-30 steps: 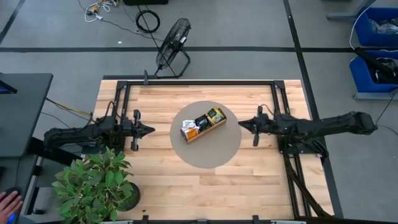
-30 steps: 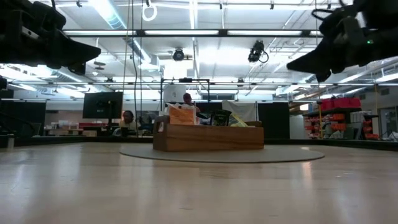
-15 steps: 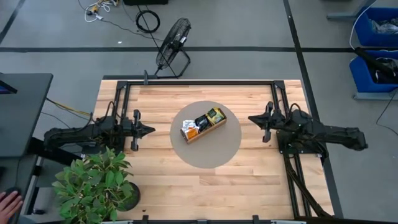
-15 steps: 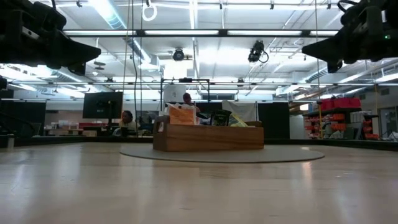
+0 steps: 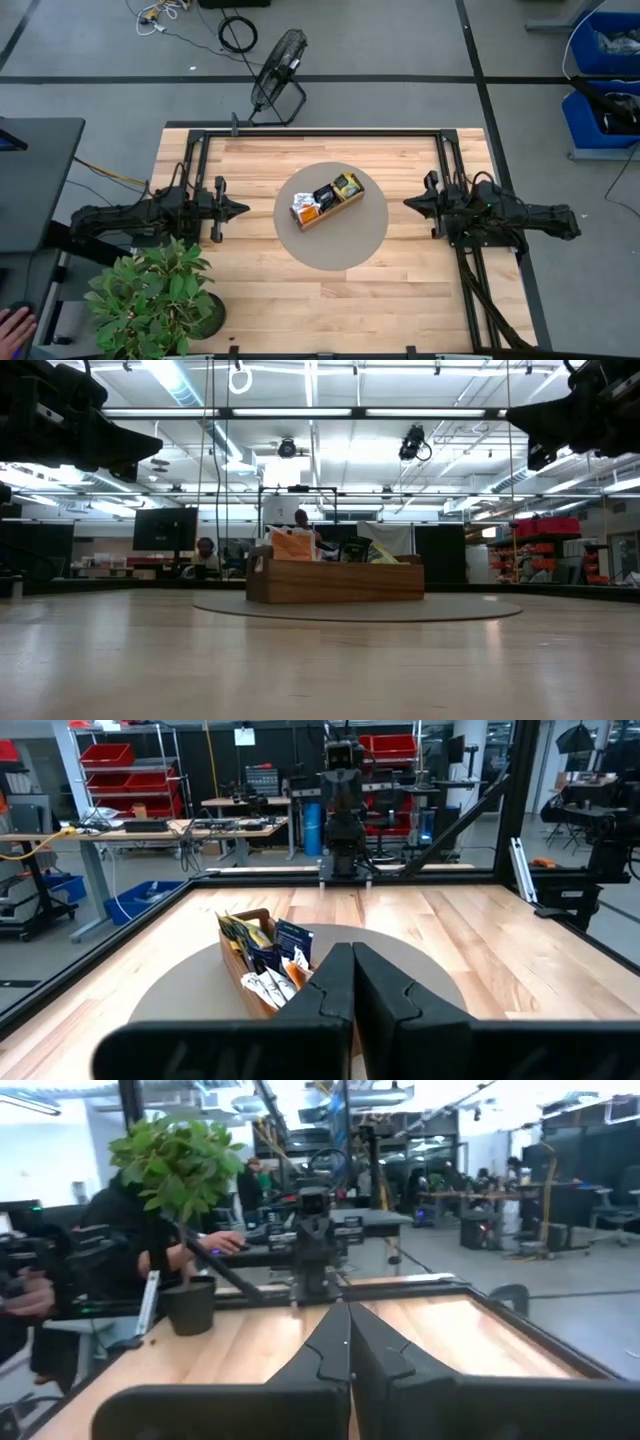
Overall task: Pick & Place Tea
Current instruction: Return to Home Position
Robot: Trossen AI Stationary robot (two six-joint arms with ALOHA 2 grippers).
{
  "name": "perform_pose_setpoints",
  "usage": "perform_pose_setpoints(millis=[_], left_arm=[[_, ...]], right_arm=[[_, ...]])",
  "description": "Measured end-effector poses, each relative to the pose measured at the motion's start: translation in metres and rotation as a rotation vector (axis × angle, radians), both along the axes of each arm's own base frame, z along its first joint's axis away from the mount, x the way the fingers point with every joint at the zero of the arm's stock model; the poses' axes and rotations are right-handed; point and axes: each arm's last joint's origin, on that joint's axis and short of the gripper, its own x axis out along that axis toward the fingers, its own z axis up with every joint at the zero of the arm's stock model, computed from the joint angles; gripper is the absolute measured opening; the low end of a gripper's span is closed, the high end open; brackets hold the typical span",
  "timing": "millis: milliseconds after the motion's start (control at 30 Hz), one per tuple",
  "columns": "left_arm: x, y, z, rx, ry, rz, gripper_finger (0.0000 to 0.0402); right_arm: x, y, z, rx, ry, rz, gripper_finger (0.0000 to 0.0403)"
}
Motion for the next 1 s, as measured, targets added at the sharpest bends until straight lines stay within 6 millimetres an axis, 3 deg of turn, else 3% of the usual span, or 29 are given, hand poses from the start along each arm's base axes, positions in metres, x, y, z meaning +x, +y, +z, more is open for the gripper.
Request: perform_pose_setpoints(millis=[133,1000], left_arm=[[0.0,0.0,0.0,0.007,0.002,0.0,0.0004],[0.0,-0.001,-0.002,-0.115,-0.002,-0.03,0.0009]], right_arm=[[0.004,0.0,-0.015,0.009,0.025,-0.042,0.0],[0.004,-0.001,-0.022,0.014,0.111,-0.064,0.0]])
